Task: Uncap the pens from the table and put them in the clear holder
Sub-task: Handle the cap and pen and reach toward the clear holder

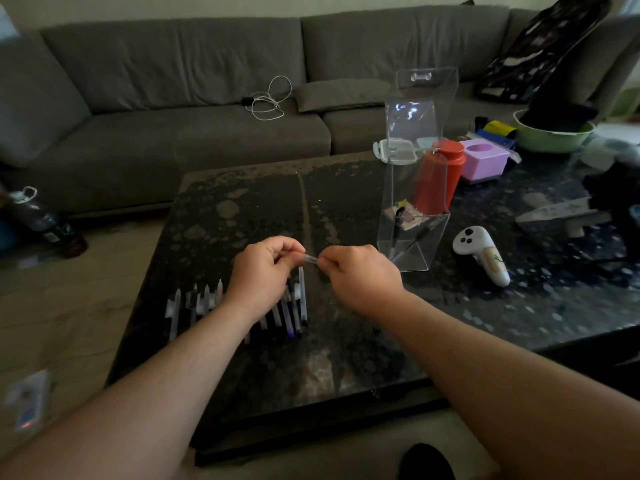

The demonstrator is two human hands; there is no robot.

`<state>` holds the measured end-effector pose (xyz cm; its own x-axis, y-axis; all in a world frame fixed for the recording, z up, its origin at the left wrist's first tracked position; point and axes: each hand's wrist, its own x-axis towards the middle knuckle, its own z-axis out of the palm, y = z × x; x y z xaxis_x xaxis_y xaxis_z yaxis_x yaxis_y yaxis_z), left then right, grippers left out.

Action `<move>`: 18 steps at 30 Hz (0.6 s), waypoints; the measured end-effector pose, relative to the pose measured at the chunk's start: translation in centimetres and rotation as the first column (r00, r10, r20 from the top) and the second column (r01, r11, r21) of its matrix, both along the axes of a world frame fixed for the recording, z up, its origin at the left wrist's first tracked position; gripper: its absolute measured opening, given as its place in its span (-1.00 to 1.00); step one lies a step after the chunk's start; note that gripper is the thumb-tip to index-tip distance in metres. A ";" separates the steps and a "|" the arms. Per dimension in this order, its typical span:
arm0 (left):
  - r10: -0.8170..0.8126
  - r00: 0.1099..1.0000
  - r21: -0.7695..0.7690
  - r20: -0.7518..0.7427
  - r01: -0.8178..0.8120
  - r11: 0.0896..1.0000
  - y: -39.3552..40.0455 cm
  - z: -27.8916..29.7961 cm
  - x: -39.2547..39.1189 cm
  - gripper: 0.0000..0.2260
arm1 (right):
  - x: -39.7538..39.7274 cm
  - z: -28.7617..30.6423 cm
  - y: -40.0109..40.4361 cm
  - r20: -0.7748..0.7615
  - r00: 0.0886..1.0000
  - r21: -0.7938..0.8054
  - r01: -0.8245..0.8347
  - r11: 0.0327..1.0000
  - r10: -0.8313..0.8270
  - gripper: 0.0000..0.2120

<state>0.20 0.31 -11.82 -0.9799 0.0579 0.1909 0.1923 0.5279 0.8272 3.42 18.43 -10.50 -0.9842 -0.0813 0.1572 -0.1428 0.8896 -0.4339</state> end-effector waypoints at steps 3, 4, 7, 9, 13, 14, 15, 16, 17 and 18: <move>-0.029 0.999 -0.042 -0.037 0.027 0.999 -0.4 0.8 0.3 -0.86 | -0.1 0.4 0.0 0.105 0.994 -0.115 -0.010 0.993 0.022 -0.77; -0.039 0.998 -0.047 -0.047 0.037 0.998 -0.5 1.0 0.3 -0.87 | -0.1 0.4 0.1 0.108 0.994 -0.121 -0.018 0.993 0.031 -0.74; -0.065 0.996 -0.051 -0.062 0.062 0.997 -0.5 1.0 0.5 -0.88 | -0.2 0.1 0.2 0.071 0.995 -0.125 -0.064 0.990 0.074 -0.77; -0.094 0.994 -0.056 -0.060 0.091 0.994 0.0 0.8 0.7 -0.89 | -0.3 -0.2 0.1 0.014 0.994 -0.107 -0.110 0.988 0.112 -0.80; -0.118 0.992 -0.031 -0.037 0.117 0.993 1.0 0.3 1.2 -0.86 | -0.3 -0.3 0.6 -0.068 0.987 -0.076 -0.154 0.985 0.149 -0.78; -0.118 0.993 -0.031 -0.029 0.117 0.993 1.1 0.3 1.2 -0.83 | -0.3 0.1 0.9 -0.104 0.983 -0.061 -0.157 0.986 0.150 -0.76; -0.119 0.993 -0.040 -0.022 0.118 0.992 1.1 0.3 1.2 -0.81 | -0.3 0.9 1.2 -0.153 0.978 -0.043 -0.148 0.988 0.140 -0.76; -0.117 0.993 -0.056 -0.010 0.116 0.992 1.1 0.3 1.2 -0.80 | -0.3 2.0 1.6 -0.207 0.971 -0.035 -0.128 0.991 0.118 -0.78; -0.116 0.993 -0.071 0.006 0.116 0.991 1.1 0.3 1.2 -0.80 | -0.3 3.4 2.2 -0.269 0.960 -0.062 -0.103 0.993 0.083 -0.83; -0.119 0.993 -0.093 0.022 0.120 0.988 1.1 0.4 1.2 -0.81 | -0.1 4.9 2.8 -0.341 0.939 -0.133 -0.078 0.988 0.028 -0.88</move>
